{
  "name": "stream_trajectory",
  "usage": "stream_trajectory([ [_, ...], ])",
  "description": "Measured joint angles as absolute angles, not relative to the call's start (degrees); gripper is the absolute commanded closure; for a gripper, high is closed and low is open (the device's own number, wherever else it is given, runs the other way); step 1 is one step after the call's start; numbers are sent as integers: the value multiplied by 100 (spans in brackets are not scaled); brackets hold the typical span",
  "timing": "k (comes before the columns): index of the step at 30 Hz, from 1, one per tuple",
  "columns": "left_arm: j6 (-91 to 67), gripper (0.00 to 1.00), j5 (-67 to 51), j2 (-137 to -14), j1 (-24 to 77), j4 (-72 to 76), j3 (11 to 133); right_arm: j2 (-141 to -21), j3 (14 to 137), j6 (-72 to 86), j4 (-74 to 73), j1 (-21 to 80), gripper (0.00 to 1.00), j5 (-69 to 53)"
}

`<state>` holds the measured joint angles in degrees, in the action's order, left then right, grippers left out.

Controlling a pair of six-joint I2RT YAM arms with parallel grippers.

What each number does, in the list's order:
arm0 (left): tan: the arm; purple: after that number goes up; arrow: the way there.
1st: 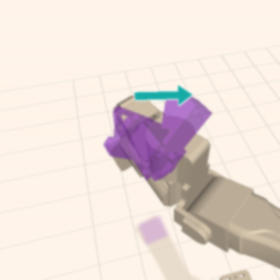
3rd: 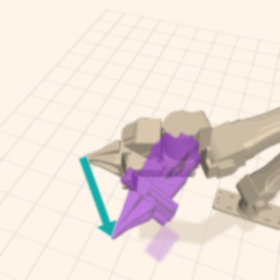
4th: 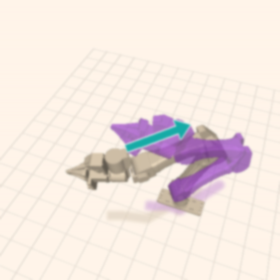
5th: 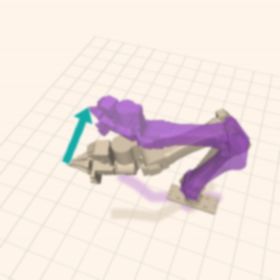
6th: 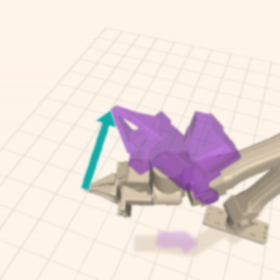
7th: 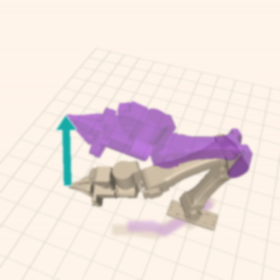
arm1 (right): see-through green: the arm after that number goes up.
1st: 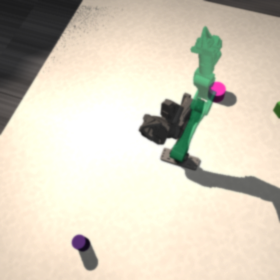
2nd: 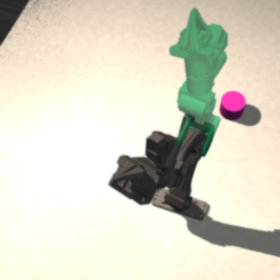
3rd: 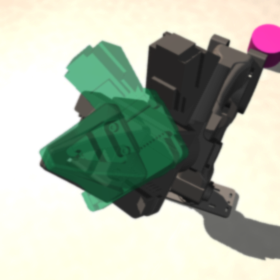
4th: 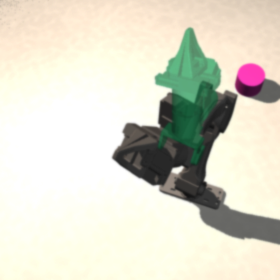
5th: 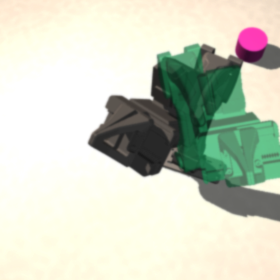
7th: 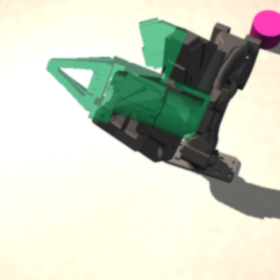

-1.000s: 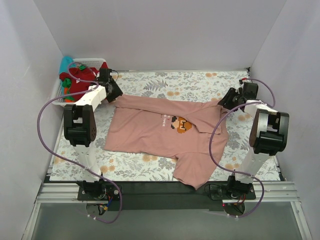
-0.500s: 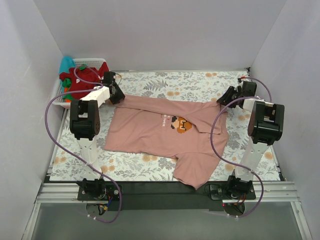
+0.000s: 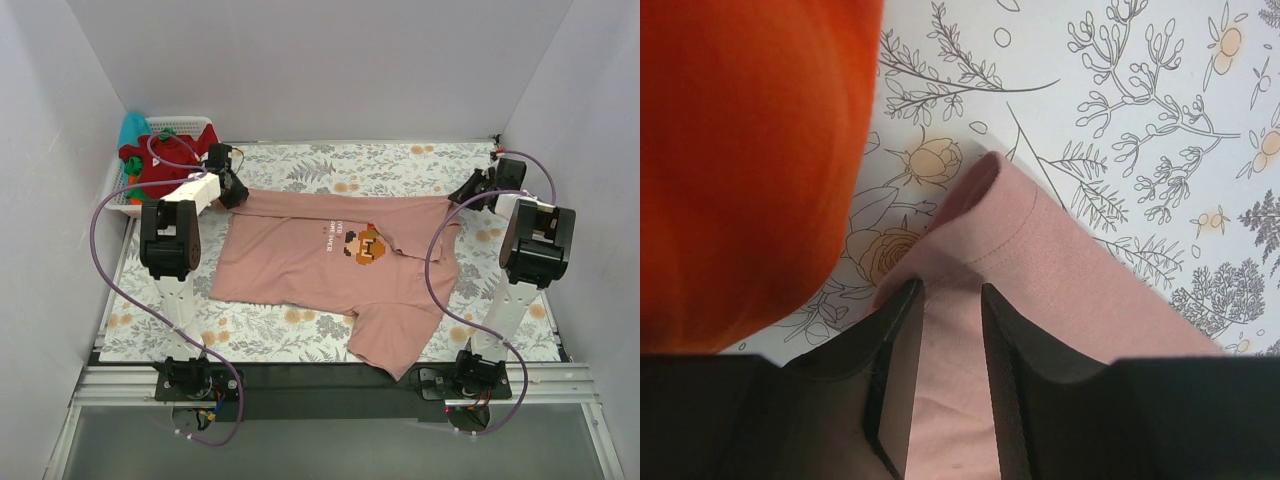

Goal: Fold and stack the t-shirts
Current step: Fold the tshirt

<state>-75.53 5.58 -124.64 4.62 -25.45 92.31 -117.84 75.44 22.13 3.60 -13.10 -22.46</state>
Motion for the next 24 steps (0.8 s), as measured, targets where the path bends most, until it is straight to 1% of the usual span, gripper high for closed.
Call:
stream_trajectory([
  [7,-7741,70,572,-12525,464,-2613,9327,-12134,8138,2200,362,-1409,99,-2335],
  [10,-7773,68,550,-12595,464,-2659,9445,-12291,8259,2161,357,-1409,99,-2403],
  [11,-7782,67,534,-12630,464,-2655,9498,-12344,8296,2143,342,-1409,94,-2423],
  [13,-7787,61,495,-12698,467,-2648,9598,-12427,8370,2108,296,-1409,89,-2458],
  [14,-7778,59,473,-12713,469,-2641,9642,-12457,8405,2086,263,-1409,80,-2475],
  [15,-7773,55,451,-12724,471,-2628,9660,-12468,8440,2078,209,-1409,75,-2484],
  [17,-7756,52,405,-12722,480,-2580,9660,-12464,8512,1981,93,-1406,68,-2427],
  [18,-7745,42,401,-12717,486,-2554,9657,-12442,8534,1933,49,-1376,67,-2386],
  [19,-7721,37,386,-12698,493,-2508,9623,-12398,8536,1894,-25,-1365,66,-2303],
  [20,-7701,34,370,-12643,508,-2434,9568,-12313,8519,1861,-134,-1345,63,-2189],
  [21,-7695,33,384,-12593,521,-2392,9507,-12193,8442,1833,-191,-1317,62,-2069],
  [22,-7673,29,403,-12521,541,-2386,9419,-12007,8335,1800,-298,-1275,62,-1942],
  [24,-7614,27,410,-12372,567,-2379,9227,-11568,8110,1767,-475,-1151,62,-1662],
])
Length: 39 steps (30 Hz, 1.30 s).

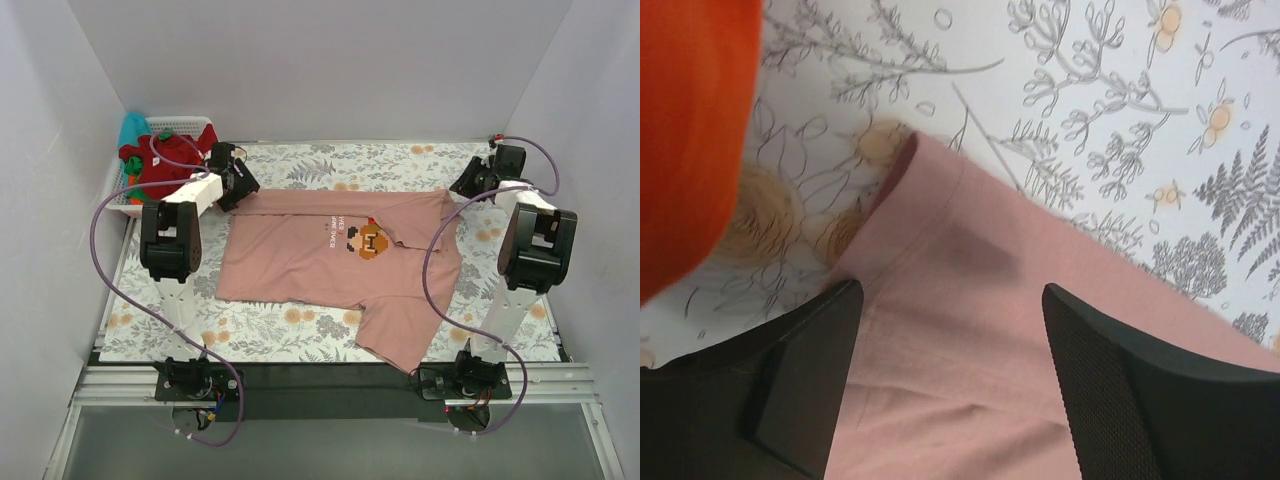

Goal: Fold and stack the t-shirts
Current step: Fold the tshirt

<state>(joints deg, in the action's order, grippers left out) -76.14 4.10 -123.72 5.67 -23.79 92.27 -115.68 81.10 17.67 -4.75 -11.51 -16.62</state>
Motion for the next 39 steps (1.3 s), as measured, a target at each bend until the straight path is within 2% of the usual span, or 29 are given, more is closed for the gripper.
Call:
stream_trajectory([
  [1,-7590,27,429,-12296,585,-2390,9137,-11321,7990,1758,-550,-1070,62,-1518],
  [2,-7577,22,456,-12199,600,-2403,9035,-11089,7883,1758,-648,-976,62,-1367],
  [10,-7520,20,775,-10787,770,-2421,7896,-9747,6466,1831,-1039,-405,62,-607],
  [18,-7526,20,1052,-9192,886,-2342,6482,-9712,5754,1951,-1385,-489,64,-537],
  [26,-7483,20,1127,-8438,1044,-2292,5194,-9712,5614,2005,-1345,-486,66,-705],
  [29,-7467,20,1155,-8427,1083,-2237,5061,-9712,5527,2047,-1352,-486,73,-746],
  [34,-7430,21,1262,-8427,1090,-2097,5004,-9712,5513,2095,-1354,-486,99,-788],
  [39,-7384,24,1378,-8427,1098,-2021,5004,-9498,5489,2158,-1457,-486,99,-801],
])
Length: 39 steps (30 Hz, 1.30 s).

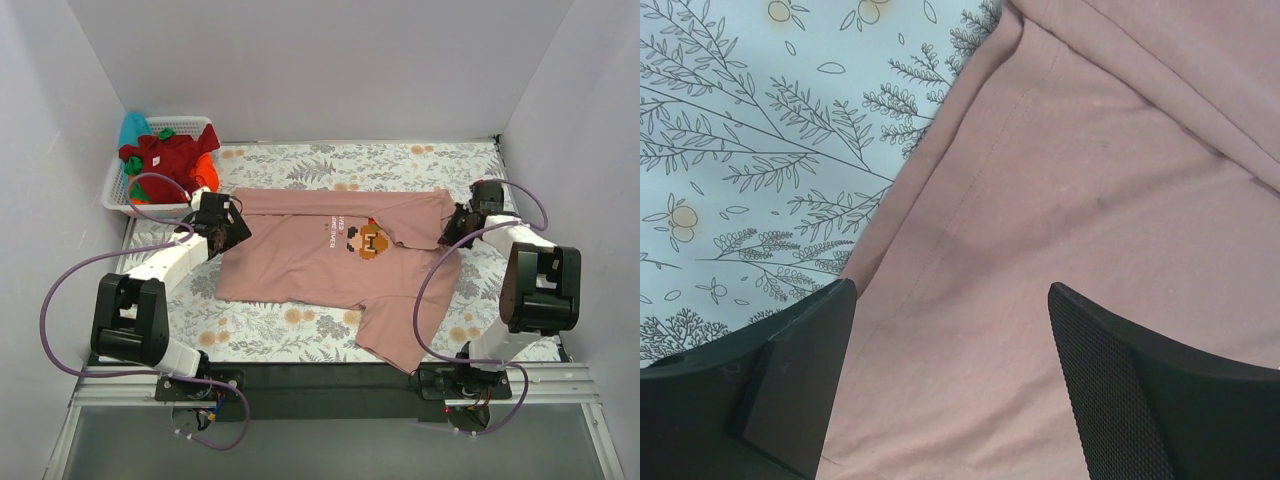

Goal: Fold and stack the t-shirts
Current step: Fold the tshirt

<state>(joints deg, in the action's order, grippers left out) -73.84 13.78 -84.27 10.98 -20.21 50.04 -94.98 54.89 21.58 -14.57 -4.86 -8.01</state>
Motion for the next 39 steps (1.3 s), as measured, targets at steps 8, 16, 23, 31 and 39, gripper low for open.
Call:
stream_trajectory([
  [8,-7343,25,1463,-8427,1100,-1962,5004,-8477,5273,2414,-1857,-484,99,-668],
  [16,-7325,25,1461,-8427,1100,-1929,5004,-7992,4875,2709,-2099,-484,99,-478],
  [23,-7325,24,1391,-8433,1100,-1929,5013,-8366,4580,2720,-2093,-486,64,-633],
  [31,-7341,26,1282,-9275,1100,-2095,6134,-8943,5465,2257,-1925,-880,54,-1295],
  [39,-7371,30,1267,-11010,1100,-2053,7990,-9983,6514,2668,-423,-1459,56,-2117],
])
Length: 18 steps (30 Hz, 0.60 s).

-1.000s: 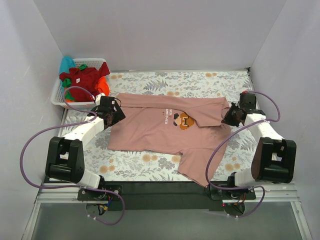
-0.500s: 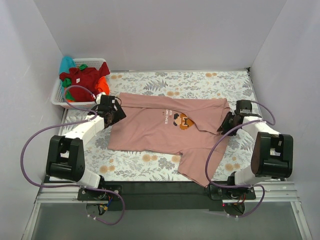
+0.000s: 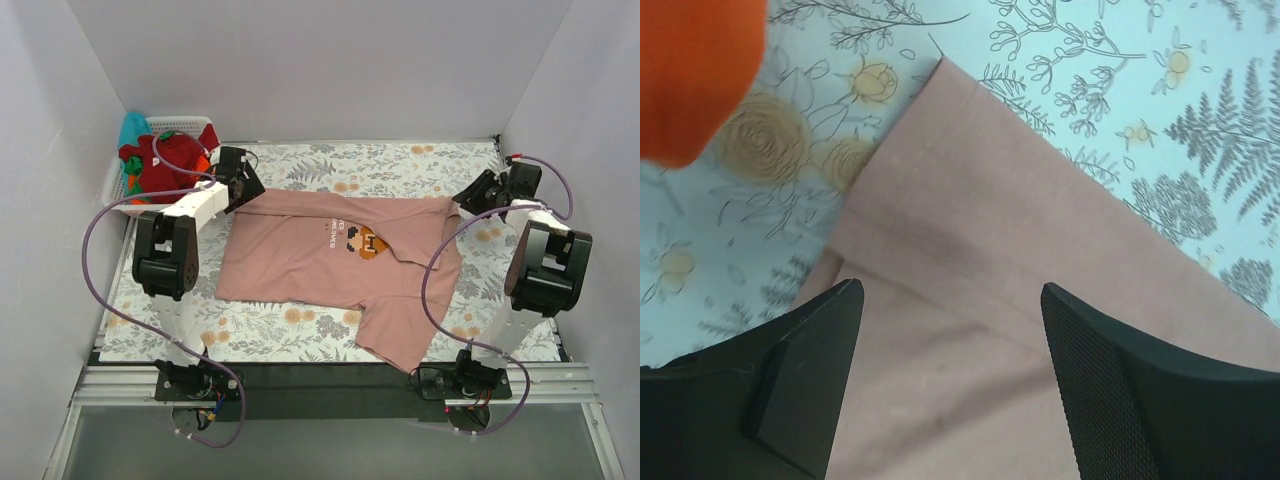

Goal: Fold and stack the t-shirts
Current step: Fold the tshirt

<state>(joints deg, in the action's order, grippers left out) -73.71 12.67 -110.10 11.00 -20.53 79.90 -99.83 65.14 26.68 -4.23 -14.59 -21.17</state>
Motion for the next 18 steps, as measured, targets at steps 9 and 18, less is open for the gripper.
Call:
stream_trajectory([
  [9,-7301,30,1310,-12088,1074,-2119,8737,-11583,7190,2985,355,-1492,56,-2718],
  [18,-7260,30,1310,-12258,1028,-2071,8886,-11837,7430,3072,858,-1533,56,-2873],
])
